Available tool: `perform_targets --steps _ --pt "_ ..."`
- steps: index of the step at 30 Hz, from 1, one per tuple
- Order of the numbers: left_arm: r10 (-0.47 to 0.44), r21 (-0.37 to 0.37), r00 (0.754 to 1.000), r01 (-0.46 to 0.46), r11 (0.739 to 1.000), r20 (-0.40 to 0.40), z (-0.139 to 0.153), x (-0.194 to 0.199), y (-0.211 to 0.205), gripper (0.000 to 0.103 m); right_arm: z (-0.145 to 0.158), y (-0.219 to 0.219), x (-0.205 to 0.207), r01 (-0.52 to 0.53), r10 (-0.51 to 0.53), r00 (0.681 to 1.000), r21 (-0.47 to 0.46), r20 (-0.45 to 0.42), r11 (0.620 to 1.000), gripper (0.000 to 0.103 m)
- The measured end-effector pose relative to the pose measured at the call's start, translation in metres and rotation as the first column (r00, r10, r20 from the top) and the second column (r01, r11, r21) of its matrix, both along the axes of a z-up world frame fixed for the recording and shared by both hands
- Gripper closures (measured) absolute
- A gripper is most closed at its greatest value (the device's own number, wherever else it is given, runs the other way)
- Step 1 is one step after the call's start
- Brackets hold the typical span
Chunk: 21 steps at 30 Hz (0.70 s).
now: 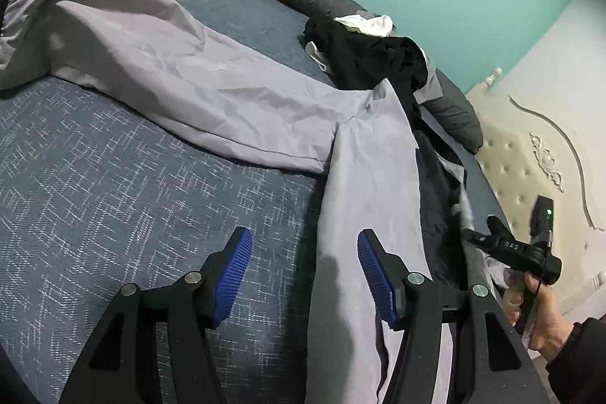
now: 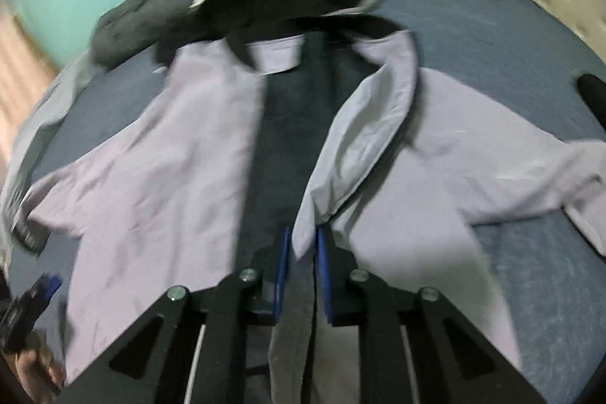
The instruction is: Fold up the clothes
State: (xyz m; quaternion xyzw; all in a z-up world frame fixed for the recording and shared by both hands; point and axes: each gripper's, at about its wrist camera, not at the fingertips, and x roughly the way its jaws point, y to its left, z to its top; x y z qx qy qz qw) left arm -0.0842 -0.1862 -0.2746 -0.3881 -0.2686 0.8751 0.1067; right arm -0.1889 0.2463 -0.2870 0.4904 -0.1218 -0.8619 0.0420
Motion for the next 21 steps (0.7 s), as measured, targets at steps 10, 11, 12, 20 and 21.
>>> perform_targets --steps 10,11,12,20,21 --pt "0.002 0.021 1.000 -0.002 1.000 0.008 -0.004 -0.001 -0.003 0.041 0.014 -0.024 0.011 -0.102 0.099 0.994 -0.091 -0.037 0.991 0.084" --pt "0.001 0.018 1.000 -0.001 1.000 0.007 -0.005 -0.001 -0.002 0.041 0.021 -0.019 0.013 -0.083 0.077 0.995 -0.097 -0.062 0.992 0.082" --pt "0.000 0.016 1.000 0.000 1.000 0.005 -0.004 0.000 -0.002 0.041 0.027 -0.015 0.014 -0.062 0.055 0.995 -0.093 -0.081 0.994 0.079" --pt "0.003 0.009 1.000 -0.003 1.000 0.004 -0.005 0.001 -0.003 0.040 0.022 0.028 -0.014 0.155 -0.157 0.987 -0.069 -0.032 0.986 0.060" --pt "0.003 0.010 1.000 -0.003 1.000 0.007 -0.005 0.001 -0.004 0.040 0.018 0.030 -0.017 0.159 -0.161 0.987 -0.063 -0.021 0.985 0.060"
